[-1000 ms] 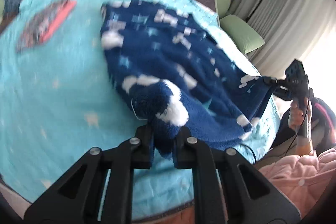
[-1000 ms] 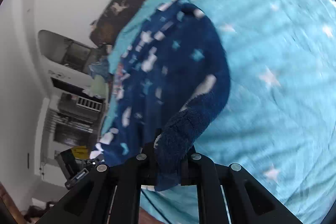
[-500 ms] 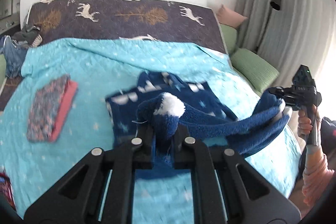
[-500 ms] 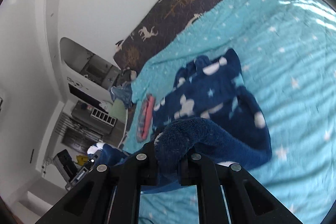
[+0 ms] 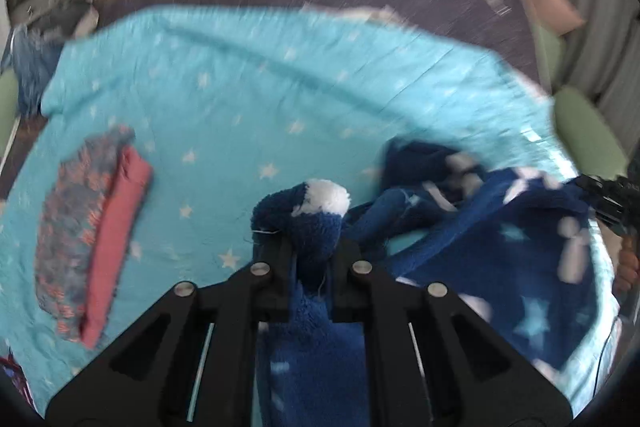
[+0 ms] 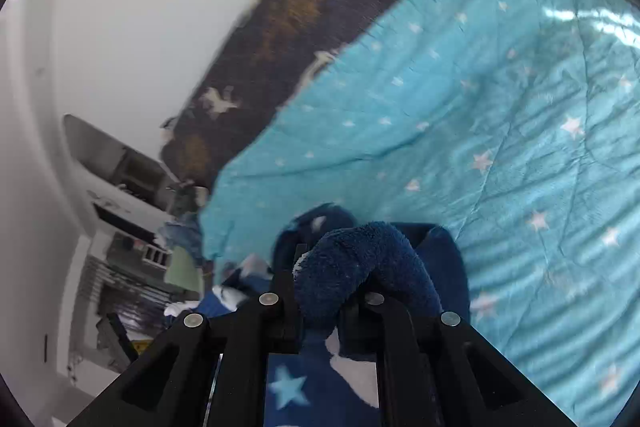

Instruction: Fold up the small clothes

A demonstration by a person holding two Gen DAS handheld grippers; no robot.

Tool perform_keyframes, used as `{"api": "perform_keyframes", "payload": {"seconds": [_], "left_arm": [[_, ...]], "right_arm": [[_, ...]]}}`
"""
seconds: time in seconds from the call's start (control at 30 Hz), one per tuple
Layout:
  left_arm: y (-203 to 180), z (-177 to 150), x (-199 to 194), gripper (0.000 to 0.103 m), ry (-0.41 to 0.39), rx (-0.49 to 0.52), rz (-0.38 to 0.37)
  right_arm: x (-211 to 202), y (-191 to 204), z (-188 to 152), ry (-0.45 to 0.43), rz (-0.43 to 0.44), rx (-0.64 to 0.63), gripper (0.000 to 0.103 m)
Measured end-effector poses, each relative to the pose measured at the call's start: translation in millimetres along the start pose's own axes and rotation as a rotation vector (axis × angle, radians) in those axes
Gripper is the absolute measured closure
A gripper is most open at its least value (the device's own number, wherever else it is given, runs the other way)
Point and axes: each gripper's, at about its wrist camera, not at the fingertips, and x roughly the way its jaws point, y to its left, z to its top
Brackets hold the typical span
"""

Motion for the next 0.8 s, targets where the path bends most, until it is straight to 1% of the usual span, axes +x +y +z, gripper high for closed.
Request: {"api": "perform_keyframes", "payload": {"seconds": [0.07,0.1,0.13,0.2,0.23,0.27,0.3,0.33,0.37,0.43,0.47,0.5,0.53,0.57,0.6,0.63,0.7,0.77,0.8], "left_arm": [[6,-9,32,0.089,0.075,-0.023,0.012],[7,-12,38,0.089,0.082,-0.031,0.009],[8,-15,40,0.089,0.079,-0.037,0.002],[7,-17,33,0.086,0.065,-0.041,-0.015],[8,-15,28,0.084,0.065,-0.041,-0.023],[8,-11,20,0.083,0.063,-0.044,-0.03],[8,-6,11,0.081,0.053,-0.047,-0.034],[7,-1,2,0.079,0.035,-0.05,-0.041],[6,5,-10,0.077,0.008,-0.051,-0.058],[0,11,-42,0.069,-0.053,-0.053,-0.106],[-3,12,-50,0.067,-0.07,-0.05,-0.118],[-9,12,-63,0.059,-0.096,-0.038,-0.126],[-14,10,-73,0.047,-0.123,-0.024,-0.121],[-22,5,-89,0.041,-0.173,0.002,-0.1],[-27,1,-97,0.035,-0.203,0.024,-0.087],[-34,-5,-106,0.035,-0.23,0.053,-0.076],[-39,-9,-112,0.035,-0.241,0.074,-0.072],[-44,-15,-110,0.035,-0.215,0.08,-0.115],[-49,-19,-104,0.035,-0.18,0.098,-0.147]], "right_arm": [[35,-18,3,0.043,-0.096,-0.002,0.09],[47,-28,1,0.071,-0.118,0.011,0.09],[56,-39,0,0.093,-0.116,0.034,0.09],[57,-56,-2,0.089,-0.043,0.098,0.09],[53,-59,-1,0.085,-0.023,0.108,0.088],[47,-59,0,0.084,-0.011,0.109,0.084],[40,-56,2,0.079,-0.021,0.1,0.083],[33,-52,4,0.068,-0.035,0.086,0.078],[21,-45,5,0.043,-0.051,0.06,0.066],[-5,-24,6,-0.021,-0.044,0.011,0.05],[-21,-13,4,-0.053,-0.017,-0.017,0.048],[-33,-3,1,-0.066,0.006,-0.042,0.049],[-42,8,-3,-0.069,0.025,-0.073,0.049],[-49,19,-10,-0.062,0.032,-0.104,0.049],[-53,28,-18,-0.047,0.03,-0.137,0.049],[-54,38,-27,-0.026,0.021,-0.175,0.048],[-49,56,-49,0.024,-0.009,-0.256,0.049],[-35,70,-69,0.079,-0.053,-0.321,0.049],[-26,75,-77,0.111,-0.072,-0.345,0.049]]}}
